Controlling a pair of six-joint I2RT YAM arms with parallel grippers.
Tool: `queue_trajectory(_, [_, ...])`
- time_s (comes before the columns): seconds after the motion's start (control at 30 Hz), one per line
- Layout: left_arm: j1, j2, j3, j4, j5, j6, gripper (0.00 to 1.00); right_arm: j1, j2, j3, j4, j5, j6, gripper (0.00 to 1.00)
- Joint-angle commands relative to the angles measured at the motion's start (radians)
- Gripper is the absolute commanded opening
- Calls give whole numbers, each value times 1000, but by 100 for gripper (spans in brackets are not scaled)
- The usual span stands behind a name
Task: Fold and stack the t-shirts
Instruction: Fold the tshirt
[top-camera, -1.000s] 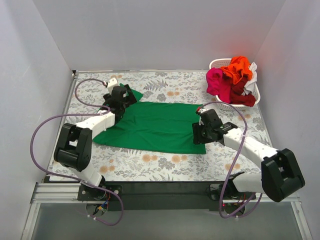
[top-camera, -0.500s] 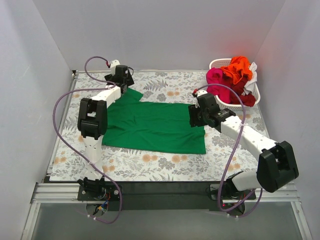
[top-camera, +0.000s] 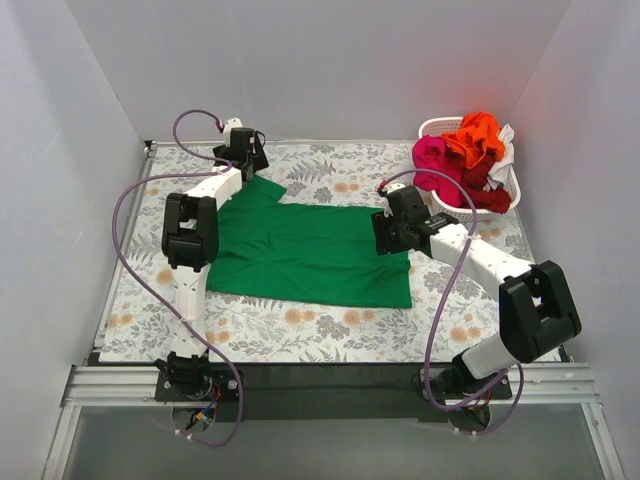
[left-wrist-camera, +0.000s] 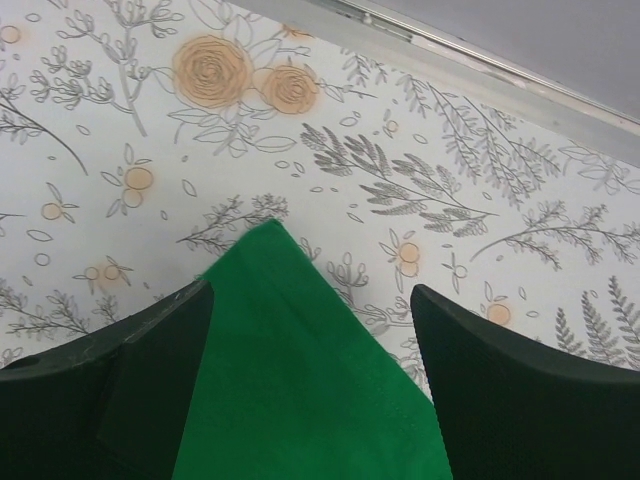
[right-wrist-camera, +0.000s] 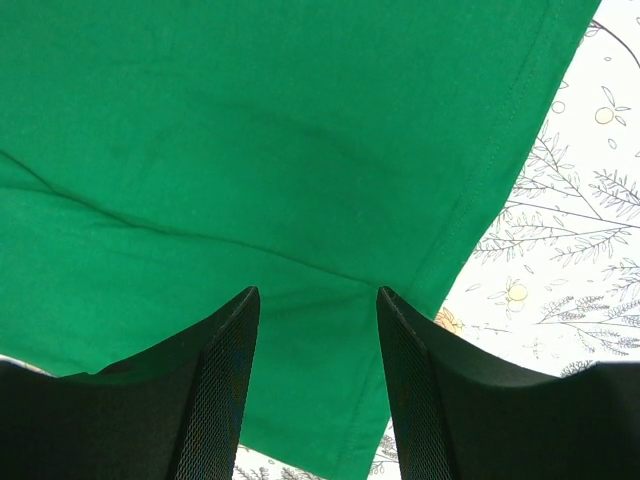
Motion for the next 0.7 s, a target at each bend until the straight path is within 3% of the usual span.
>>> queue_trajectory(0.0, [-17, 11, 43, 10, 16, 21, 73, -6, 7, 44, 48, -20, -15, 46])
queue_trajectory(0.43, [-16, 101, 86, -1, -10, 41, 65, -7, -16, 24, 53, -9, -12, 46])
queue_trajectory(0.67, [-16, 118, 89, -1, -25, 50, 45, -9, -30, 9, 53, -2, -11, 46])
